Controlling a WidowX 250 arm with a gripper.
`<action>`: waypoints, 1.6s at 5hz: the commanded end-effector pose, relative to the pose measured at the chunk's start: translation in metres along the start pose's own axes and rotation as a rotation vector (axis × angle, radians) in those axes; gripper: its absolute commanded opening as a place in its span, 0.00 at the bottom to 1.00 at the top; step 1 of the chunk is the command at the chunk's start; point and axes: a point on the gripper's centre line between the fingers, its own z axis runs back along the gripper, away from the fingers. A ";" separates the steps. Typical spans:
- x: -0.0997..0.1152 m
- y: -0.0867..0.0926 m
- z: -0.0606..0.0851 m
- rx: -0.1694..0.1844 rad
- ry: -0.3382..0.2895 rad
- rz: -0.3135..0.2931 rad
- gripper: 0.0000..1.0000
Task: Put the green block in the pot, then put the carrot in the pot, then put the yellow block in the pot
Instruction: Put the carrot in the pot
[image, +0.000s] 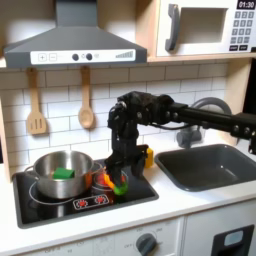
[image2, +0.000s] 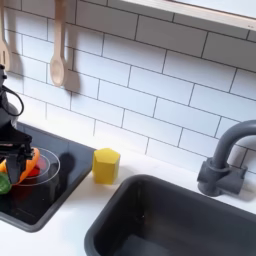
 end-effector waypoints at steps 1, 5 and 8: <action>0.002 0.004 -0.003 0.002 0.011 -0.004 0.96; 0.016 0.009 -0.015 -0.005 0.042 -0.030 1.00; 0.011 0.000 -0.025 -0.039 0.046 -0.032 1.00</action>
